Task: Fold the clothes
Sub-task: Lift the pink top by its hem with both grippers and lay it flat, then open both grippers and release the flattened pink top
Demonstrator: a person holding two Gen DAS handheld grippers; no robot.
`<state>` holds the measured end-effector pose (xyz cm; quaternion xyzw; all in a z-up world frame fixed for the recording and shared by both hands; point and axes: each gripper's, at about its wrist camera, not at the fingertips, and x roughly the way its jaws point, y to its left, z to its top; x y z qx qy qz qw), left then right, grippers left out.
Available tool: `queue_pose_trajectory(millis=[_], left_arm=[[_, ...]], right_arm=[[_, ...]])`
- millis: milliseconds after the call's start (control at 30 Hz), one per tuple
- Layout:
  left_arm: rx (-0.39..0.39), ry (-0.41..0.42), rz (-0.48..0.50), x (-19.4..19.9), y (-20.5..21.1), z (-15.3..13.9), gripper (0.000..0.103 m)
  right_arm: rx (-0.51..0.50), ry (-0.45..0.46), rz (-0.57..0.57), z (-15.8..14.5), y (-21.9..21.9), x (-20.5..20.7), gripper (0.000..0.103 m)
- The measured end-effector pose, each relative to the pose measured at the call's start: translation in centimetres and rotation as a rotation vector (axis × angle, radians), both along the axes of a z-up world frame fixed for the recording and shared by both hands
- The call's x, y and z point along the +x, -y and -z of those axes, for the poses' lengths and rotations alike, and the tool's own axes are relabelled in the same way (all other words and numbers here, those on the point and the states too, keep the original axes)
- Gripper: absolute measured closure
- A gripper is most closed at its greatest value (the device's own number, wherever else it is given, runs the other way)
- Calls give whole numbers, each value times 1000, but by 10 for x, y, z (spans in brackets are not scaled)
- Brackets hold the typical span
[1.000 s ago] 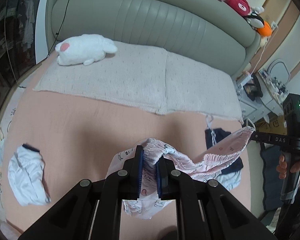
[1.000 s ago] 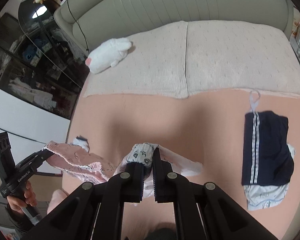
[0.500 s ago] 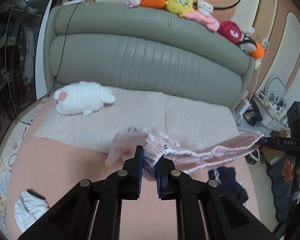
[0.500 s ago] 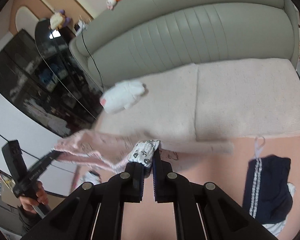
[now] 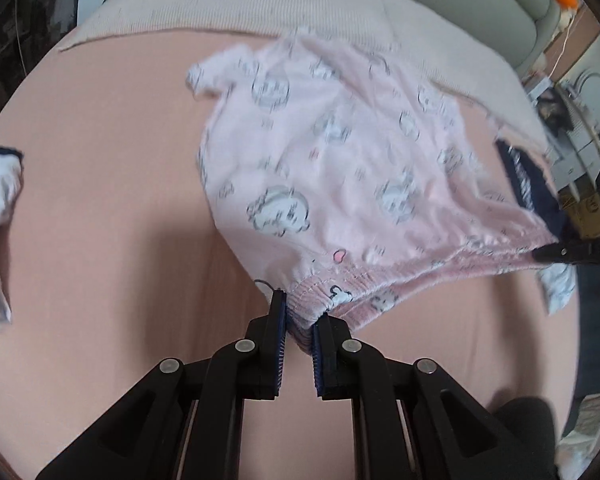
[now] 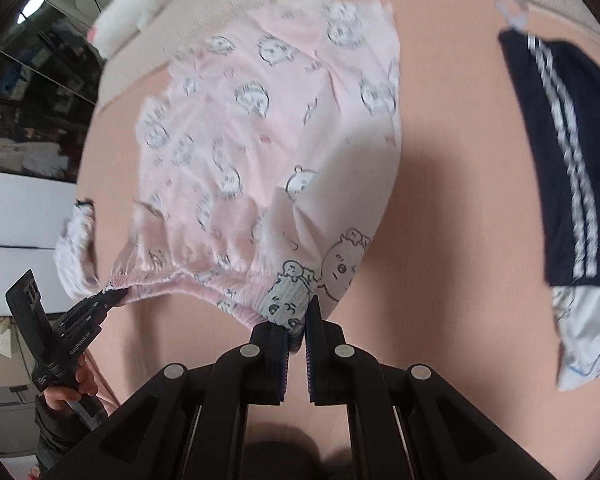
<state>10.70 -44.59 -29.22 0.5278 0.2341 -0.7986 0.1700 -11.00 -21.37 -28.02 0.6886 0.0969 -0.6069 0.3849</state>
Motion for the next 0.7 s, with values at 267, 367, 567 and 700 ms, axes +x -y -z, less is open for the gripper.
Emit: queue_pose_trajectory(millis=[267, 367, 567, 700], left_arm=[[-105, -100, -48, 18, -17, -1, 93], [-109, -129, -73, 28, -23, -3, 93], [-111, -95, -66, 39, -31, 19, 92], [-124, -122, -85, 45, -33, 24, 90]], right_arm=[[14, -90, -53, 22, -1, 23, 99], [19, -101, -60, 26, -3, 29, 99], [57, -150, -124, 32, 2, 43, 99], [52, -183, -132, 32, 8, 48, 99]])
